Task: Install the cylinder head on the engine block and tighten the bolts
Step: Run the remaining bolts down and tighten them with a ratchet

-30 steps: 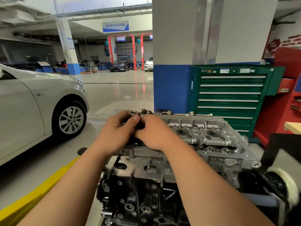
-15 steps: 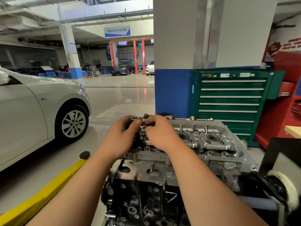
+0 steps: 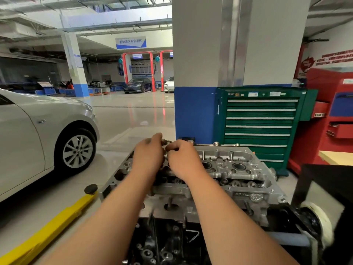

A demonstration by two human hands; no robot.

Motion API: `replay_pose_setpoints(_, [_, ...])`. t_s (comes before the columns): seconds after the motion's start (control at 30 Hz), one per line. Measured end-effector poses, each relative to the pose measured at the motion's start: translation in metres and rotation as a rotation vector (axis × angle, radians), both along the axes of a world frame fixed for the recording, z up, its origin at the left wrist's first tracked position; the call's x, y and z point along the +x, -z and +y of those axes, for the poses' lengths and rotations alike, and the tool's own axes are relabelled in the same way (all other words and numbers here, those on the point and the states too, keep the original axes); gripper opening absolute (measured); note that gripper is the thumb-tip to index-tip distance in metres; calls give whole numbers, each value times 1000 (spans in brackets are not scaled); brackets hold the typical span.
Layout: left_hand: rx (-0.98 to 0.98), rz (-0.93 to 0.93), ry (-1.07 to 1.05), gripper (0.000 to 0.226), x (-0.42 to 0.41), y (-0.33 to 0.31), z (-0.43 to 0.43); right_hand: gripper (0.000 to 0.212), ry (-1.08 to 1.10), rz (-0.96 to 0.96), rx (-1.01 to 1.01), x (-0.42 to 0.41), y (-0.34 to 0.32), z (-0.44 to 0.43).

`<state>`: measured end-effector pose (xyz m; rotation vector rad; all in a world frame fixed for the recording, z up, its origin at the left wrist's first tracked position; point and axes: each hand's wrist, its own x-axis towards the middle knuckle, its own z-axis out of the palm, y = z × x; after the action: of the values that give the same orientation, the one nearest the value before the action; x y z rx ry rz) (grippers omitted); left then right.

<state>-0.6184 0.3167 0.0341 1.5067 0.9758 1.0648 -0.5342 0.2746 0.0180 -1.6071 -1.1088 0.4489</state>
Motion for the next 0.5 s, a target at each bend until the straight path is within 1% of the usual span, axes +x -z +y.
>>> replay_pose_setpoints(0.03, [109,-40,-138,29,7,6,-9,19,-1,6,6,1,0,2])
replay_pose_setpoints(0.07, [180,-98,-222,26,13,11,-16,17,-1,6,10,2,0,3])
replay_pose_setpoints(0.1, [206,-136,-265,23,15,15,-15,16,-2,-5,12,2,0,3])
replay_pose_setpoints(0.13, [188,-134,-250,24,12,13,-12,18,-4,-20,12,3,1,3])
replay_pose_setpoints(0.17, [130,-100,-156,31,7,10,-4,20,-4,-30,9,2,1,2])
replay_pose_setpoints(0.2, [25,-69,27,40,1,4,4,23,-3,-32,7,2,1,1])
replay_pose_setpoints(0.23, [-81,-76,242,45,-5,0,11,24,-3,-28,5,2,1,0])
replay_pose_setpoints(0.27, [-168,-104,386,45,-11,-4,16,25,-3,-24,3,2,1,-1])
replay_pose_setpoints(0.3, [-196,-118,418,42,-13,-5,18,25,-4,-28,-2,1,0,-2])
replay_pose_setpoints(0.33, [-149,-91,348,39,-14,-3,18,25,-7,-35,-8,1,0,-2])
replay_pose_setpoints(0.37, [-26,-8,198,35,-15,3,14,25,-10,-36,-10,0,0,-2])
replay_pose_setpoints(0.4, [138,78,2,32,-15,11,10,25,-11,-33,-6,0,0,-2])
replay_pose_setpoints(0.43, [287,127,-158,32,-16,18,4,26,-9,-29,-1,0,0,-2])
replay_pose_setpoints(0.47, [396,161,-252,35,-18,24,0,27,-5,-24,6,0,-1,-2])
replay_pose_setpoints(0.5, [453,183,-294,37,-22,27,-2,29,-4,-16,12,0,0,-2])
